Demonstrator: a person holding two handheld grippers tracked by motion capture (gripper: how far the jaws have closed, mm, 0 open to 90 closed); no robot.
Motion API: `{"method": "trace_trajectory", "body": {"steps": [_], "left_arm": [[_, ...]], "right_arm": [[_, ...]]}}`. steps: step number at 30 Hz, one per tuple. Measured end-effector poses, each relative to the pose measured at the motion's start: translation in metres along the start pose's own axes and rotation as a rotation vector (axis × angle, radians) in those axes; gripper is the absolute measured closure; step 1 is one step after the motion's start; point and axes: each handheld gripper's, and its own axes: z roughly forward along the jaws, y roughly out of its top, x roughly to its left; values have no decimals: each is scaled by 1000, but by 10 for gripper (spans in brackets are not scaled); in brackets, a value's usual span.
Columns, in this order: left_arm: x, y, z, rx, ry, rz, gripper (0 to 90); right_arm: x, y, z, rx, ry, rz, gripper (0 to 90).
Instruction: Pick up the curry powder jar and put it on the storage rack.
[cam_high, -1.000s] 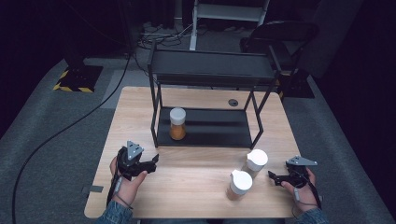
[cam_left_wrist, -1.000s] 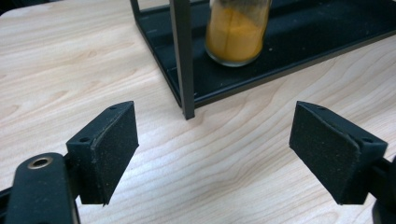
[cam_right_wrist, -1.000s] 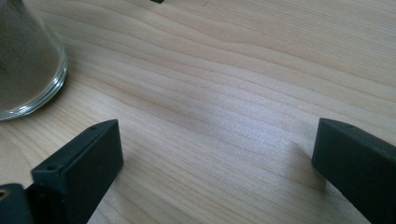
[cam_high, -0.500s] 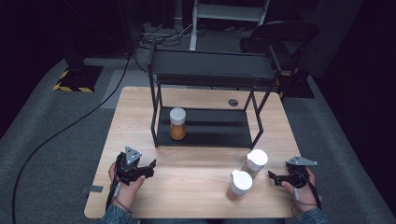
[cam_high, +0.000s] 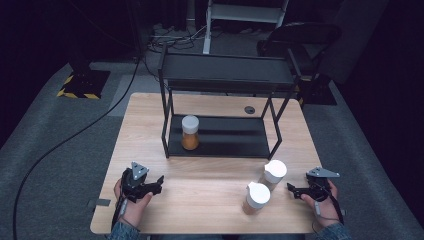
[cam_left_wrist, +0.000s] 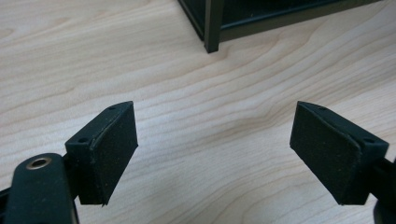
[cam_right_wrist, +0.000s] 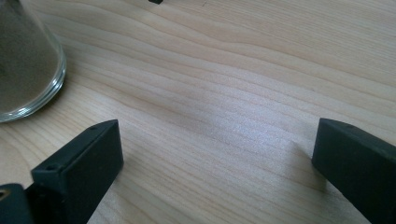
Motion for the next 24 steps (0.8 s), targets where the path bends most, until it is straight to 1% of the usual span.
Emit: {"method": "trace_trajectory", "body": {"steps": [7, 10, 13, 17, 19, 23, 24], "left_arm": [[1, -8, 4, 17, 1, -7, 138], [2, -11, 6, 38, -3, -6, 137], [3, -13, 8, 55, 9, -9, 137], [3, -17, 10, 86, 26, 0, 137], [4, -18, 11, 83, 22, -16, 129], [4, -18, 11, 86, 25, -16, 115], [5, -18, 11, 89, 23, -11, 107]], "right_arm": [[0, 0, 0, 0, 0, 0, 17], [0, 0, 0, 0, 0, 0, 17], [0, 0, 0, 0, 0, 0, 17], [0, 0, 0, 0, 0, 0, 17], [0, 0, 0, 0, 0, 0, 17], [0, 0, 0, 0, 0, 0, 17], [0, 0, 0, 0, 0, 0, 17]]}}
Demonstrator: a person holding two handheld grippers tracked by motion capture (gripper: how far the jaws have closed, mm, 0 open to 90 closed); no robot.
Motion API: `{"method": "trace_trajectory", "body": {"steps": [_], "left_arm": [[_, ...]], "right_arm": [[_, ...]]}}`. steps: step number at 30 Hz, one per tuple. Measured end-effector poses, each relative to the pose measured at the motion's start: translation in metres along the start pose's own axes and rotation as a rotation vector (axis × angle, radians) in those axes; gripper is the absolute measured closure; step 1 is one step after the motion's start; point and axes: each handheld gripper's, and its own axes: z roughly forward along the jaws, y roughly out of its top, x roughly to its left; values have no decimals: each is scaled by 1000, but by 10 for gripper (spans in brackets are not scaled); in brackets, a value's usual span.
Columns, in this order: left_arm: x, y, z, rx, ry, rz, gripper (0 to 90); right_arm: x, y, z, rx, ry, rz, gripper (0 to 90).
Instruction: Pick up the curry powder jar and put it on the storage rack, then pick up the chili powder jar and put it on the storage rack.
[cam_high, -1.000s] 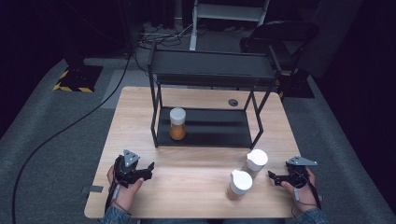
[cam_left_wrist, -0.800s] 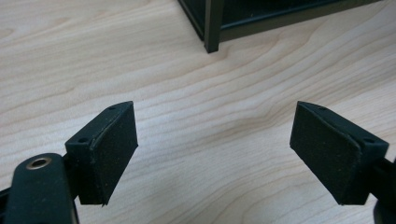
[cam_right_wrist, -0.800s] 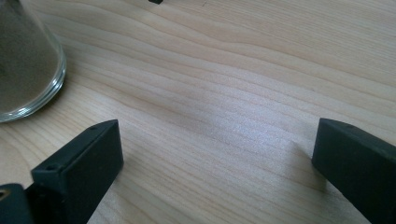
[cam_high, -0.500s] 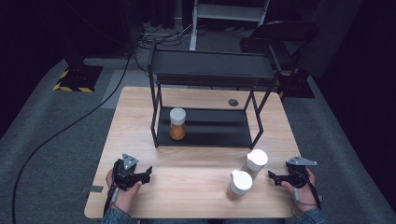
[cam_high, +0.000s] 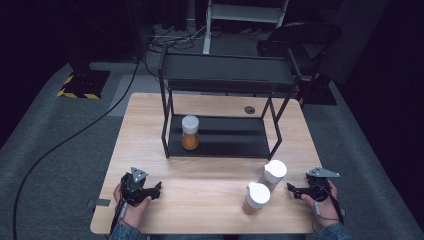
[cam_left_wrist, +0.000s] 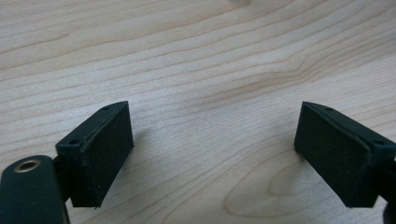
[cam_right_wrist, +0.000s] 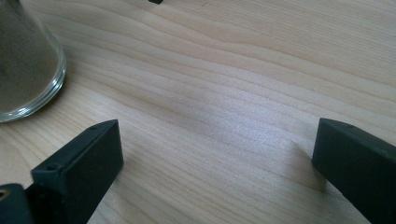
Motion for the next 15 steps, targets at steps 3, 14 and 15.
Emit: {"method": "trace_trajectory", "body": {"steps": [3, 14, 15], "left_arm": [[0, 0, 0, 2, -4, 3, 96], [0, 0, 0, 2, -4, 2, 95], [0, 0, 0, 0, -4, 0, 96]], "right_arm": [[0, 0, 0, 0, 0, 0, 17], [1, 0, 0, 0, -7, 7, 17], [1, 0, 0, 0, -8, 8, 17]]}}
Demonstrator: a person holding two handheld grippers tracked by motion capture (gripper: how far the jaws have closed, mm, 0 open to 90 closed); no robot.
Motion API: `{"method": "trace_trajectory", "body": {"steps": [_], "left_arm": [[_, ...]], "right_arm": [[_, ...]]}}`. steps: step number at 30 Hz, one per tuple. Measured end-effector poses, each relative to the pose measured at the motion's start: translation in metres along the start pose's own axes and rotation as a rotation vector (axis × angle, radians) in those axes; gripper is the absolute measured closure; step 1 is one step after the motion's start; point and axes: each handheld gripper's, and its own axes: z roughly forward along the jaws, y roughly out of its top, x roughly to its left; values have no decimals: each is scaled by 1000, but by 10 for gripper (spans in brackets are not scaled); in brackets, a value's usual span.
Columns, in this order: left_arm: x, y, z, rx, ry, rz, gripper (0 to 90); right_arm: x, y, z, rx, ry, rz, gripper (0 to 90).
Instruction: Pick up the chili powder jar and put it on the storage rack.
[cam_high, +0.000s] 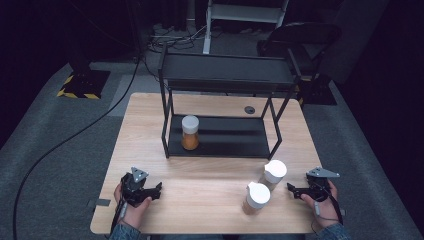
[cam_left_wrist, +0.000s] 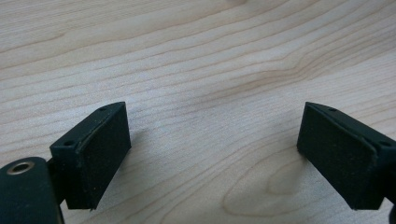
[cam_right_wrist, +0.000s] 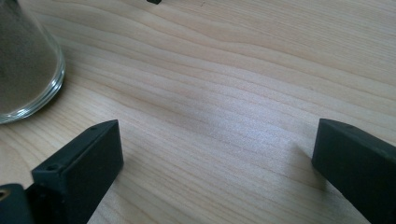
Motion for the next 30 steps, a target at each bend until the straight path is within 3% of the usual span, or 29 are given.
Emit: {"method": "trace_trajectory", "body": {"steps": [10, 30], "left_arm": [[0, 0, 0, 2, 0, 2, 96], [0, 0, 0, 0, 0, -1, 95]], "right_arm": [[3, 1, -5, -10, 2, -15, 56], [20, 16, -48, -120, 16, -15, 60]]}}
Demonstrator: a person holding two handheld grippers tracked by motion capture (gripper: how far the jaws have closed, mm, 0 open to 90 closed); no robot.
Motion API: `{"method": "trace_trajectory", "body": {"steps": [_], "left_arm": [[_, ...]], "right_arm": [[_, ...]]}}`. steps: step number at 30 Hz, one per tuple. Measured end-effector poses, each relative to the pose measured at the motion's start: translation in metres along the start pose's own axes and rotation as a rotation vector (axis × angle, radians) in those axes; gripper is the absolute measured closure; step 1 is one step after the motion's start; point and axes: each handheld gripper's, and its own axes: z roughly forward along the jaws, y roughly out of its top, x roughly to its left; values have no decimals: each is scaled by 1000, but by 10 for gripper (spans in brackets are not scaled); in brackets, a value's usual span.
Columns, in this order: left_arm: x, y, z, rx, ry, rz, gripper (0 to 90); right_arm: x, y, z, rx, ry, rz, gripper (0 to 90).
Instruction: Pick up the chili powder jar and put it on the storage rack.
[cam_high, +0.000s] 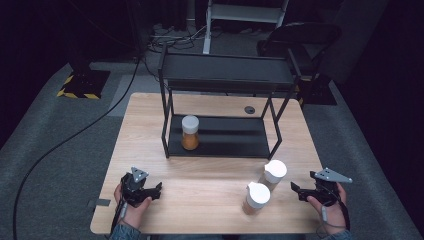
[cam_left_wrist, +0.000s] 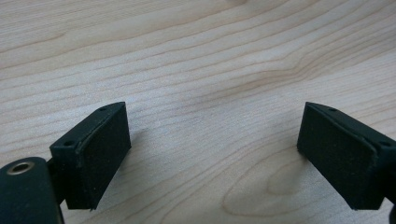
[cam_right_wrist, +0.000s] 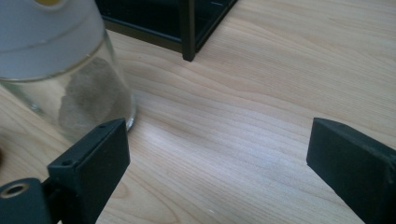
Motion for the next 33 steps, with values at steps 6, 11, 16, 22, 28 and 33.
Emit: {"method": "trace_trajectory", "body": {"steps": [6, 11, 16, 22, 28, 33], "left_arm": [[0, 0, 0, 1, 0, 2, 95], [0, 0, 0, 2, 0, 2, 95], [0, 0, 0, 2, 0, 2, 95], [0, 0, 0, 2, 0, 2, 95], [0, 0, 0, 1, 1, 1, 95], [0, 0, 0, 1, 2, 3, 95]], "right_arm": [[6, 3, -8, -23, 16, 3, 66], [11, 6, -15, -41, 16, -4, 67], [16, 9, -21, -54, 19, -7, 67], [23, 13, -32, -78, 28, -11, 67], [31, 16, -40, -93, 46, -18, 68], [41, 20, -46, -110, 67, -42, 68]]}}
